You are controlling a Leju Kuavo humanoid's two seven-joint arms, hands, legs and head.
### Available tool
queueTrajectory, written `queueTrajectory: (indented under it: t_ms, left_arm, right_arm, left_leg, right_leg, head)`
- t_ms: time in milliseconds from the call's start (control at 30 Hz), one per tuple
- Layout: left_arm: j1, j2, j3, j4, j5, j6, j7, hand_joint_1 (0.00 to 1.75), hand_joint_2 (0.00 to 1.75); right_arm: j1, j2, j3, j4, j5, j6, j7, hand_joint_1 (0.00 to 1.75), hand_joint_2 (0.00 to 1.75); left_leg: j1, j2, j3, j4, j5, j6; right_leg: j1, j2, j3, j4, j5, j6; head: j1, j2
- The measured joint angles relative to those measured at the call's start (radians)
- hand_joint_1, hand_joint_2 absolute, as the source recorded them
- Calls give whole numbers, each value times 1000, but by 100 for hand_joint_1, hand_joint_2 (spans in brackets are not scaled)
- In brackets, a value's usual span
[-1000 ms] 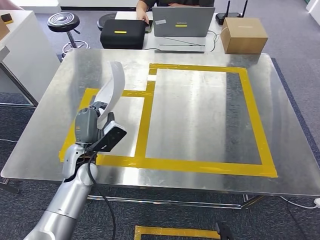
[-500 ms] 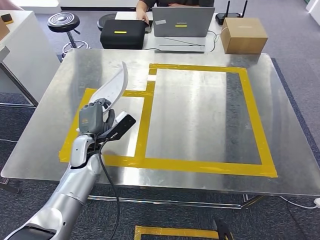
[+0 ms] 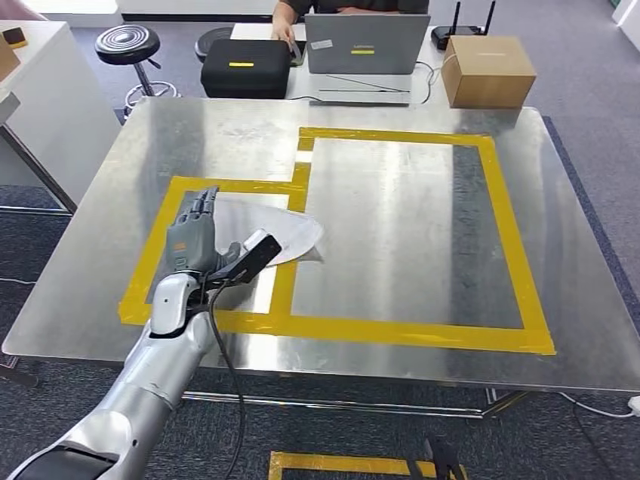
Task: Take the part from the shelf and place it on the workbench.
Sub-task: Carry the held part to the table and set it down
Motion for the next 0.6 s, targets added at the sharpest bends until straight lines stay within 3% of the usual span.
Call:
queueTrajectory:
  t_ms: [600]
  left_arm:
    - [-15,-21,-5,60,-78,-34,47,0,175]
  right_arm:
    - [0,0,15,-2,-10,-4,3,0,0]
  left_leg:
    - [0,0,0,0,0,0]
  right_leg:
    - [0,0,0,0,0,0]
  head:
    - [0,0]
